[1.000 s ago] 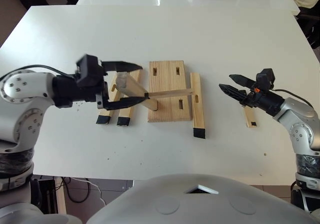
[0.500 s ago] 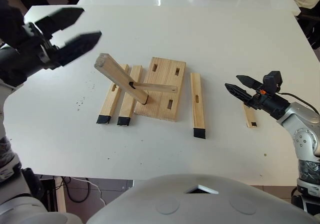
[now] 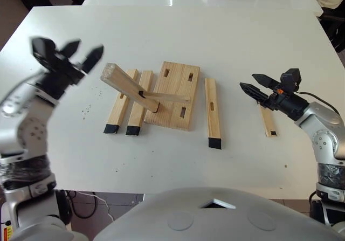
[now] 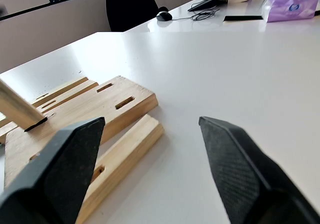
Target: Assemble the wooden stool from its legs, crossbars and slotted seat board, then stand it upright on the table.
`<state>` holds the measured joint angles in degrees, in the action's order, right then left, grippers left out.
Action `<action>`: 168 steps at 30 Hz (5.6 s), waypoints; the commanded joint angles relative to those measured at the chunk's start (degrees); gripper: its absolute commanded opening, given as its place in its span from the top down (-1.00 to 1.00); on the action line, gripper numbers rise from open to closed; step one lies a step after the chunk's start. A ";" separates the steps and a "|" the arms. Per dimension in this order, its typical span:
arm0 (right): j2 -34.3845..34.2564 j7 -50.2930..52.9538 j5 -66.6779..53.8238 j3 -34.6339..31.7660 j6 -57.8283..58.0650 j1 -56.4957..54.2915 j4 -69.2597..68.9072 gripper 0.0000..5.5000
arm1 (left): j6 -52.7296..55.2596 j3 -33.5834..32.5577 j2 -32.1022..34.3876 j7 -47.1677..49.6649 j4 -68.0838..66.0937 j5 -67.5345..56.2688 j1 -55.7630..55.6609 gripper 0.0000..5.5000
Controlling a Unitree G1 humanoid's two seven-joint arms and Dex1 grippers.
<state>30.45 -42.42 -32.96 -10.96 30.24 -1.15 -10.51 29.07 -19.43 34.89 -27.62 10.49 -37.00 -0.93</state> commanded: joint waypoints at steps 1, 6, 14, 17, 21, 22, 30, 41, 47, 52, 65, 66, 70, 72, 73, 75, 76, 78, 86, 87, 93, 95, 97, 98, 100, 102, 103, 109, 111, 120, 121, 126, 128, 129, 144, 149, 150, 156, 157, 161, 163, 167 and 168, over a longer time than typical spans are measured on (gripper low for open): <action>-1.03 5.39 6.55 2.57 -1.78 -2.88 5.60 -0.27 | -0.32 4.56 -9.57 8.76 3.12 4.89 7.94 -0.45; -3.14 7.93 6.47 1.04 -2.16 -0.35 4.45 -0.27 | 0.91 6.67 -11.61 16.68 7.03 13.77 12.79 -0.45; -4.85 10.08 6.10 0.62 -1.84 2.61 1.92 -0.27 | 13.15 7.34 -13.18 18.42 14.00 13.02 14.20 -0.45; -5.32 10.39 6.10 0.54 -1.68 3.22 1.31 -0.27 | 14.90 7.93 -12.58 17.69 14.96 13.66 15.74 -0.45; -5.82 10.78 6.10 0.26 -1.79 3.66 1.02 -0.27 | 16.96 7.39 -12.23 18.33 13.89 14.72 15.62 -0.45; -5.96 10.92 6.11 0.18 -1.86 3.67 1.06 -0.27 | 17.27 7.24 -12.27 18.43 13.57 14.95 15.47 -0.45; -6.99 11.70 6.19 0.35 -2.29 4.79 0.21 -0.27 | 22.06 10.04 -9.66 15.46 17.79 15.42 20.71 -0.30; -7.35 13.30 8.02 -0.43 -4.74 2.10 3.11 -0.27 | 24.99 10.61 -9.77 18.16 16.03 17.97 18.42 0.26; -7.27 18.97 12.10 -3.17 -9.16 -2.40 9.46 -0.27 | 20.90 10.43 -14.44 20.91 10.33 19.37 12.42 0.26; -6.61 25.36 17.53 -1.51 -7.71 -13.79 17.67 -0.27 | 11.27 -0.37 -15.11 26.78 -5.74 18.51 -9.60 0.26; -2.41 30.23 45.85 17.63 -36.04 -44.57 30.10 -0.27 | 5.75 -5.83 -8.51 17.42 1.23 -0.13 -50.30 0.26; -3.60 29.79 43.81 16.31 -37.25 -46.47 30.16 -0.27 | 6.93 -5.47 -9.16 16.73 3.58 -3.57 -51.95 0.26; -10.09 24.66 26.44 8.75 -26.97 -51.92 24.51 -0.27 | 11.78 -4.40 -11.35 15.38 12.24 -19.18 -52.98 0.26; -11.89 18.44 10.69 3.94 -17.37 -53.24 18.73 -0.27 | 13.37 -2.51 -12.66 14.51 17.29 -26.43 -49.44 0.26; -11.68 15.40 5.50 2.63 -13.90 -53.36 16.76 -0.27 | 13.57 -1.66 -12.82 13.99 19.20 -28.15 -47.67 0.26; -10.16 10.63 -0.86 2.09 -8.03 -52.44 13.75 -0.27 | 13.65 -1.13 -13.40 13.93 21.94 -32.26 -44.17 0.26; -8.72 8.10 -5.46 1.53 -3.10 -51.54 11.84 -0.27 | 13.74 -0.99 -12.88 12.40 23.44 -34.20 -41.59 0.26; -5.03 2.58 -14.85 0.18 7.59 -50.58 9.27 -0.27 | 14.31 -0.68 -11.38 9.38 25.55 -37.81 -36.55 0.26; 2.35 -13.68 -30.49 -1.57 21.55 -54.60 6.56 -0.27 | 11.20 -0.16 -7.81 -0.92 25.13 -39.10 -28.44 0.26; 2.73 -14.59 -31.51 -1.57 22.60 -54.81 6.81 -0.27 | 10.79 0.00 -7.48 -2.08 24.97 -38.95 -28.06 0.26; 2.50 -13.91 -38.19 -2.33 28.72 -56.08 7.37 -0.27 | 8.24 2.53 -4.57 -11.37 23.35 -33.73 -25.16 0.26; 1.66 -12.34 -40.47 -2.47 30.21 -56.41 6.74 -0.27 | 7.39 3.79 -3.67 -13.97 23.00 -31.38 -24.22 0.26; 1.34 -11.71 -42.39 -2.76 31.01 -56.50 5.60 -0.27 | 7.01 4.57 -3.37 -15.15 22.72 -30.28 -23.56 0.26; 1.20 -11.27 -43.10 -2.92 31.12 -56.57 5.14 -0.27 | 6.91 4.85 -3.14 -15.73 22.67 -30.04 -23.31 0.26; 0.86 -11.07 -43.21 -3.02 30.19 -56.69 4.20 -0.27 | 6.93 5.79 -2.89 -16.74 22.89 -29.71 -22.80 0.26; 0.79 -10.93 -43.42 -3.04 29.74 -56.57 3.66 -0.38 | 6.74 6.73 -2.98 -17.18 22.98 -29.05 -22.55 0.26; 0.78 -10.70 -43.57 -3.06 29.73 -56.50 3.59 -0.44 | 6.62 6.97 -2.96 -17.35 22.97 -28.92 -22.50 0.26; 0.88 -10.02 -42.81 -2.46 29.19 -56.70 3.64 -0.56 | 6.49 7.83 -2.40 -18.47 22.57 -27.93 -21.59 0.26; 0.80 -9.34 -42.90 -2.51 29.17 -56.69 3.93 -0.56 | 6.14 8.08 -1.84 -19.62 22.22 -26.91 -20.71 0.26; 0.86 -8.07 -42.47 -1.88 29.41 -57.14 5.94 -0.15 | 4.72 7.99 -1.13 -21.99 20.99 -24.94 -18.56 0.26; 0.85 -7.99 -42.19 -1.69 29.36 -56.97 5.92 -0.11 | 4.62 7.93 -1.17 -22.03 21.07 -25.04 -18.38 0.26; 0.66 -6.35 -42.94 -1.88 30.20 -56.15 6.14 0.22 | 4.10 8.43 -1.22 -22.33 21.53 -24.30 -17.57 0.26; 0.75 -5.81 -44.28 -2.34 30.89 -55.94 5.93 0.25 | 3.42 8.90 -0.78 -22.66 20.90 -22.30 -17.41 0.26; 0.80 -5.64 -44.69 -2.51 31.08 -55.80 5.70 0.25 | 2.97 9.15 -0.54 -22.95 20.58 -21.32 -17.39 0.26; 1.75 -1.44 -36.22 -2.72 23.71 -49.96 2.05 0.25 | 3.84 12.04 -0.26 -20.08 13.86 -15.67 -21.15 -0.22; 6.74 -8.50 -21.23 1.01 13.65 -46.54 6.17 0.25 | 2.08 9.86 -0.15 -19.73 13.27 -13.86 -21.85 -0.22; 8.02 -11.19 -17.26 2.95 10.34 -43.52 5.72 0.25 | 1.77 8.62 -0.30 -18.42 12.75 -13.68 -22.14 -0.22; 8.17 -13.85 -4.77 9.90 -0.37 -25.53 -3.23 0.26 | -1.24 -1.54 -5.51 -2.24 9.27 -15.39 -26.78 -0.22; 7.83 -13.50 -4.03 10.22 -0.93 -23.44 -4.58 0.26 | -1.60 -3.20 -6.68 1.19 9.53 -16.32 -27.38 -0.22; 6.55 -11.76 -6.82 9.47 0.99 -15.61 -12.33 0.26 | -4.80 -9.64 -10.80 13.09 11.32 -19.93 -29.17 -0.22; 6.16 -11.06 -8.35 9.30 1.87 -12.83 -15.30 0.26 | -6.31 -12.07 -11.79 16.77 9.42 -20.73 -30.03 -0.22; 4.70 -8.94 -11.34 9.52 3.15 -9.72 -20.13 0.26 | -6.22 -12.56 -11.48 21.52 3.66 -17.71 -29.45 -0.22; 4.59 -8.67 -11.15 10.03 2.99 -8.99 -20.75 0.26 | -6.32 -12.68 -11.31 22.15 3.03 -17.01 -28.91 -0.22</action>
<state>35.49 -51.89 -43.05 -0.73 32.69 -11.41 -29.27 22.59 -32.17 23.33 -6.96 14.82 -55.63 -30.60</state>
